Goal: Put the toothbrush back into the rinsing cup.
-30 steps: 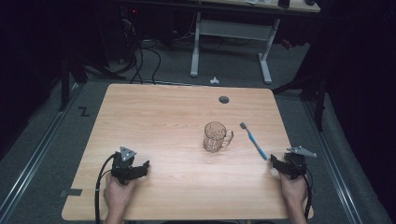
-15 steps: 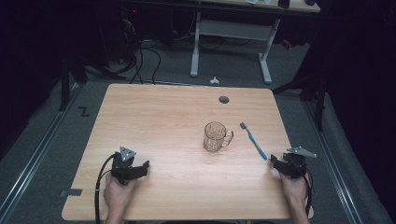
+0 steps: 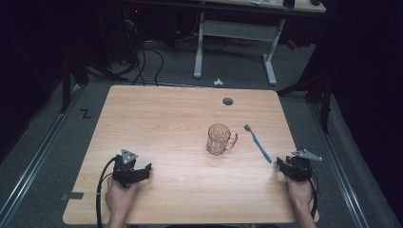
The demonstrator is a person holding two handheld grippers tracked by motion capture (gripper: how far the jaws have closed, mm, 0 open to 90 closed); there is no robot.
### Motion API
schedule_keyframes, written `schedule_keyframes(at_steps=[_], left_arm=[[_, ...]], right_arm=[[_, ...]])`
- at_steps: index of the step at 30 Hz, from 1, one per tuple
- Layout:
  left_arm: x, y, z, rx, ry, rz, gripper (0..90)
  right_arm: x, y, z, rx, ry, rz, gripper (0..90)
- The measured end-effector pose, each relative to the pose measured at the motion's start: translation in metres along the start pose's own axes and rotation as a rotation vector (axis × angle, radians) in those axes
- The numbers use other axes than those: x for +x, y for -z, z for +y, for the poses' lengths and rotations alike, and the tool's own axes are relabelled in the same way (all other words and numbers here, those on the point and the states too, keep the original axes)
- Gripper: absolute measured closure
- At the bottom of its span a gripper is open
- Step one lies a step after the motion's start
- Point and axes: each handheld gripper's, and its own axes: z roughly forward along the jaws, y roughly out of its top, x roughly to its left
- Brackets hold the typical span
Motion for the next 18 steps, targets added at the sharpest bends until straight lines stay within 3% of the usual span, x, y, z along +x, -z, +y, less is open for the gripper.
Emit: schedule_keyframes(at_steps=[13,14,18], left_arm=[[0.0,0.0,0.0,-0.003,0.005,-0.001,22.3],[0.0,0.0,0.0,-0.003,0.005,-0.001,22.3],[0.0,0.0,0.0,-0.003,0.004,-0.001,22.3]], right_arm=[[0.005,0.009,0.0,-0.02,0.021,0.043,56.6],[0.007,0.011,0.0,-0.022,0.044,0.038,56.5],[0.011,0.013,0.0,-0.02,0.06,0.057,56.5]])
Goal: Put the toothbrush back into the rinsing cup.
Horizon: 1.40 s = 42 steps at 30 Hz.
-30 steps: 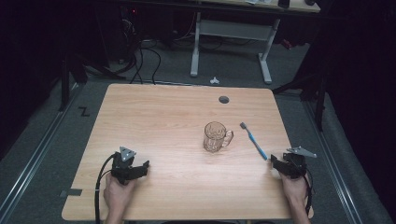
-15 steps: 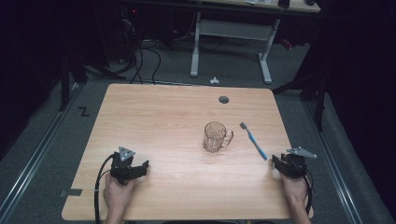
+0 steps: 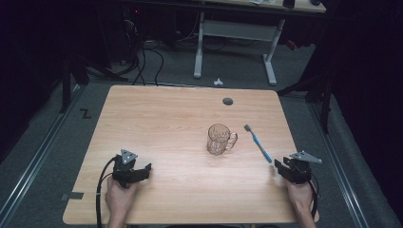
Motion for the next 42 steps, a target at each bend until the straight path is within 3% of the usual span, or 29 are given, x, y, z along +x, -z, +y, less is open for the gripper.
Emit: schedule_keyframes(at_steps=[4,16,26,31,42], left_arm=[[0.0,0.0,0.0,0.002,-0.003,0.0,22.3],[0.0,0.0,0.0,0.002,-0.003,0.0,22.3],[0.0,0.0,0.0,0.002,-0.003,0.001,22.3],[0.0,0.0,0.0,0.001,-0.002,0.001,22.3],[0.0,0.0,0.0,0.003,-0.004,0.001,22.3]], right_arm=[[0.001,0.002,0.0,-0.002,0.0,0.014,56.9],[0.008,0.01,0.002,-0.024,-0.029,0.117,59.1],[0.011,0.014,0.007,-0.029,-0.007,0.144,59.1],[0.018,0.018,0.017,-0.046,-0.009,0.186,59.8],[0.021,0.019,0.032,-0.057,0.024,0.201,59.7]])
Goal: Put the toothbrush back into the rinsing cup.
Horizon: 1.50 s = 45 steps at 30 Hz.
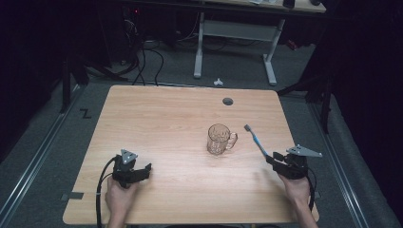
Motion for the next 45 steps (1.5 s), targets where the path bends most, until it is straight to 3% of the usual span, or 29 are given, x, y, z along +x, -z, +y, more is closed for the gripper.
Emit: schedule_keyframes(at_steps=[19,30,45], left_arm=[[0.0,0.0,0.0,0.0,0.001,0.001,22.3],[0.0,0.0,0.0,-0.001,0.002,0.001,22.3],[0.0,0.0,0.0,0.001,-0.001,0.002,22.3]], right_arm=[[0.003,-0.01,0.033,0.047,0.05,-0.02,58.7],[0.004,-0.017,0.039,0.081,0.055,-0.007,59.3],[0.004,-0.025,0.062,0.118,0.093,-0.02,60.2]])
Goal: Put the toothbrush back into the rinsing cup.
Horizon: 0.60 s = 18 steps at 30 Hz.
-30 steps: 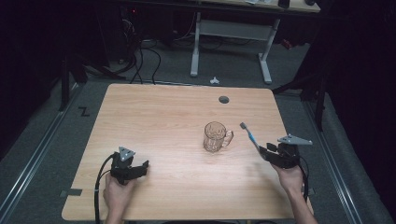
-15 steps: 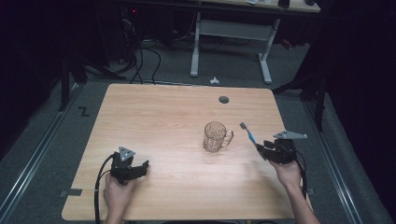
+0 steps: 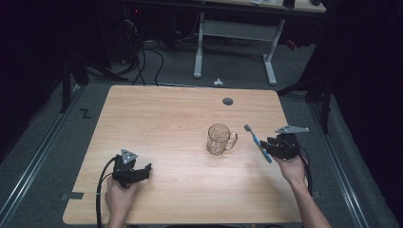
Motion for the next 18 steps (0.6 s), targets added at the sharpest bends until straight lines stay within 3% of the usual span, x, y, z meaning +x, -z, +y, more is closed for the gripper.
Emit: schedule_keyframes(at_steps=[18], left_arm=[[0.0,0.0,0.0,-0.002,0.0,-0.002,22.2]], right_arm=[[0.001,-0.013,0.025,0.05,0.033,-0.017,61.8]])
